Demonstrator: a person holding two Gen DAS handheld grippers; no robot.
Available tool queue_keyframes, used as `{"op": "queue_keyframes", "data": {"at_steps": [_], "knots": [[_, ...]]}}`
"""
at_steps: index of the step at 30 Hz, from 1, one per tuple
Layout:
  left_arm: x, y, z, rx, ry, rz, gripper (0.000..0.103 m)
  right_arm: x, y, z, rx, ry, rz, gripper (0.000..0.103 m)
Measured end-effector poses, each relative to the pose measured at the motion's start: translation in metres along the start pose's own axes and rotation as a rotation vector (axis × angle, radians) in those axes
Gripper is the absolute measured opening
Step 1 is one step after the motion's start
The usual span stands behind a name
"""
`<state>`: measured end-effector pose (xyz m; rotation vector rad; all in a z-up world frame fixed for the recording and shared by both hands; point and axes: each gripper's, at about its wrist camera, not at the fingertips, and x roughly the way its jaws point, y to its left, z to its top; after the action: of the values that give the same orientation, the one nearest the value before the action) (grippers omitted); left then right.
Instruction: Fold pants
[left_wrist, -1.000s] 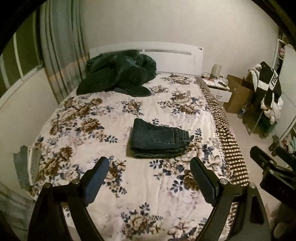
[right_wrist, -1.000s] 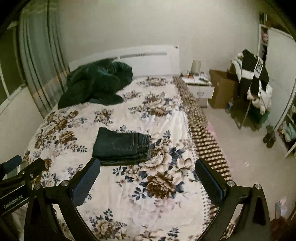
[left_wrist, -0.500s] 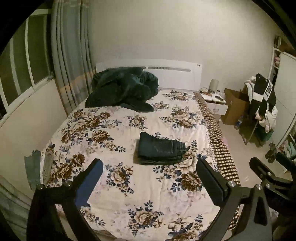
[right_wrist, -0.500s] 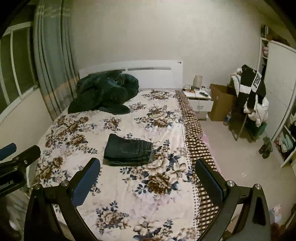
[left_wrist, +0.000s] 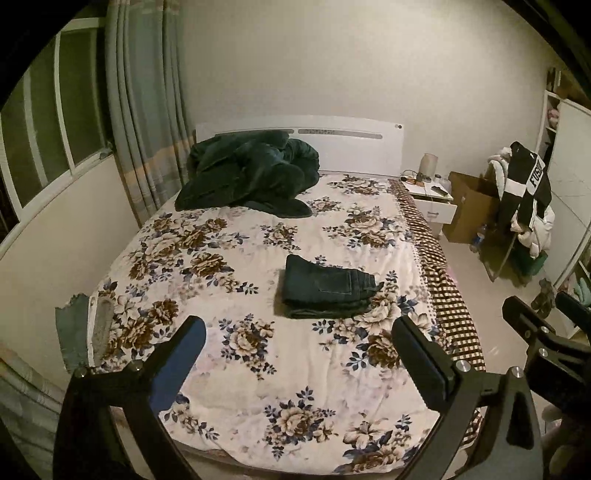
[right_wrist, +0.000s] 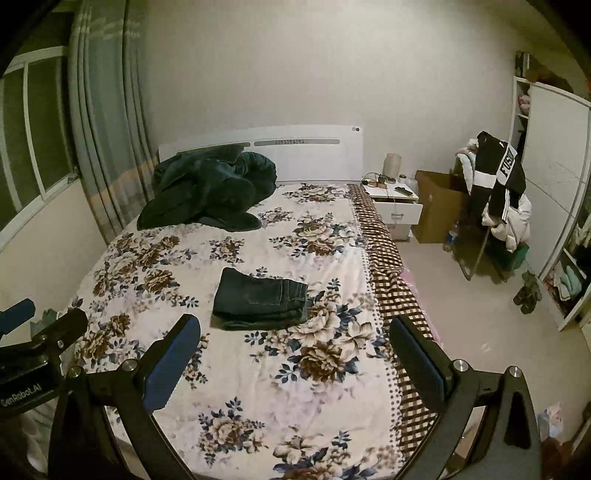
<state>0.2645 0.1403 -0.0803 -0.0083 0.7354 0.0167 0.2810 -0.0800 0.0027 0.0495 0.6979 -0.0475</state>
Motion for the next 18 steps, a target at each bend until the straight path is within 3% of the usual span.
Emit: {"op": "queue_keyframes", "data": {"at_steps": [18], "knots": [[-0.013, 0.002, 0.003, -0.004, -0.015, 0.008, 0.103, -0.008, -0.003, -0.003, -0.001, -0.001, 0.021, 0.103]]}}
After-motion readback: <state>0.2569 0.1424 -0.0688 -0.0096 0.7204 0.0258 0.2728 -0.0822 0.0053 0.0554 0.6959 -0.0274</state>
